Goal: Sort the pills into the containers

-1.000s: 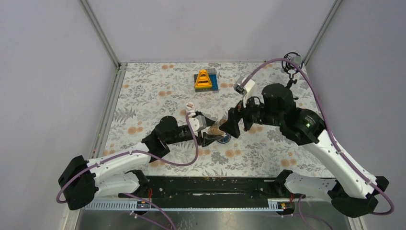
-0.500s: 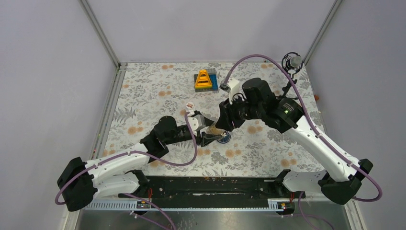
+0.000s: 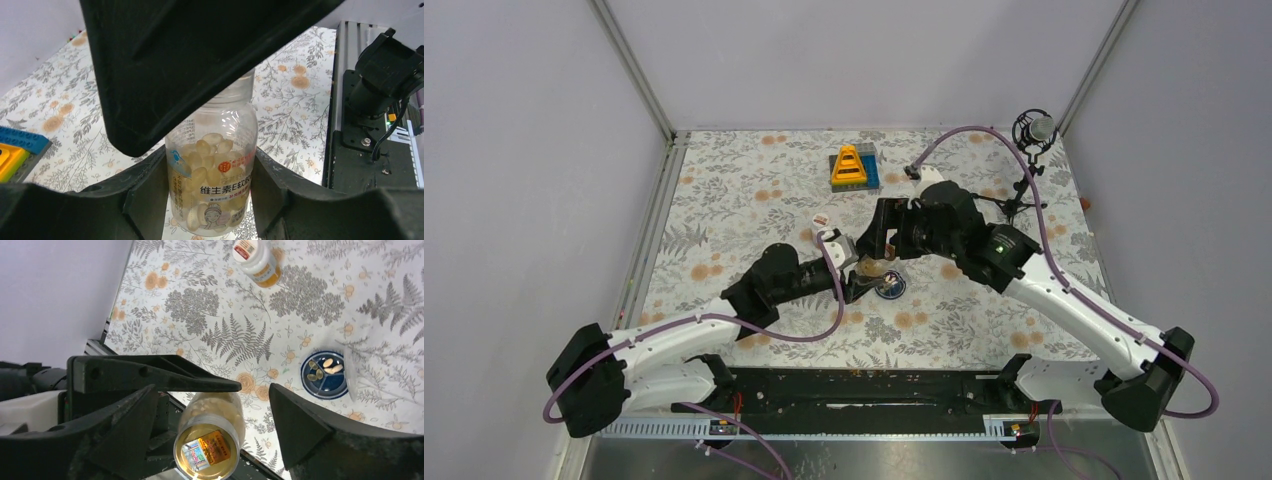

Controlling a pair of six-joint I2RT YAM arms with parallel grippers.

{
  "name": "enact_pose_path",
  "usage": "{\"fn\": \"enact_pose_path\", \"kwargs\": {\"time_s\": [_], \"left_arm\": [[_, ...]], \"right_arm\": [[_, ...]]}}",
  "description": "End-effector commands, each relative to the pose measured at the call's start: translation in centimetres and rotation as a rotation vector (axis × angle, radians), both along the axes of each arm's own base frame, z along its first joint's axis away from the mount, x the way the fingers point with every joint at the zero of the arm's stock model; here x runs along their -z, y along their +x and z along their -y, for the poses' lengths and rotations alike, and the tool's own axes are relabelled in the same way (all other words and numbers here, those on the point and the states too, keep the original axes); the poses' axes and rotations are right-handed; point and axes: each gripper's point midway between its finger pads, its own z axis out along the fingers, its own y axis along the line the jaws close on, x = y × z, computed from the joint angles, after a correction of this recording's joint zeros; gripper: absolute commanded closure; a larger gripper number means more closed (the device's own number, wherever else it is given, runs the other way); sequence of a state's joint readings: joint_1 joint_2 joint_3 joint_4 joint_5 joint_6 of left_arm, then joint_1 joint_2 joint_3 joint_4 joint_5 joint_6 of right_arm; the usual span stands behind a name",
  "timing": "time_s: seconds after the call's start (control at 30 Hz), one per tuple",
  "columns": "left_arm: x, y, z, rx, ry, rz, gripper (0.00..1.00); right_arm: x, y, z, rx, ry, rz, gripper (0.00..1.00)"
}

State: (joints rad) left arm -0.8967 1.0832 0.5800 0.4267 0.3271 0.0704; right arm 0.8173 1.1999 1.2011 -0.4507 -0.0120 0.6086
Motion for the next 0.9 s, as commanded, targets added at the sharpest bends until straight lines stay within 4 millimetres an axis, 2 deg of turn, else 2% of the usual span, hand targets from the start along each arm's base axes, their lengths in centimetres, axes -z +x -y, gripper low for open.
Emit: {"fn": "enact_pose_path", "kwargs": {"time_s": [0.0,0.1,0.27,0.47,0.63,0.87], "left_arm": [[-4.7,0.1,0.2,-0.003,-0.129,0.108,1.00],[-4.9,-0.2,0.2,0.005,-0.132,0.109,1.00],[-5.3,-1.5,0.4,0.077,-0.132,0.112,1.00],[-5.6,-3.0,0.7,0.162,-0.127,0.117,1.00],[-5.7,-3.6,0.8,0.199,-0.131,0.124,1.00],[-6.0,-2.9,0.9,0.168,-0.148,0.137,1.00]], "right_arm": [[-6.5,-0.7,0.5,-0.087,0.119,0.203,0.08],[-7.2,-2.3,1.2,-0.250,0.080,0.284,0.07],[-6.0,-5.8,2.0,-0.545,-0.027,0.320,0.13],[-4.5,-6.9,2.6,-0.690,-0.114,0.361,0.18],[-4.7,-5.0,2.7,-0.626,-0.169,0.388,0.37],[-4.6,-2.4,0.8,-0.458,-0.102,0.322,0.61]]}}
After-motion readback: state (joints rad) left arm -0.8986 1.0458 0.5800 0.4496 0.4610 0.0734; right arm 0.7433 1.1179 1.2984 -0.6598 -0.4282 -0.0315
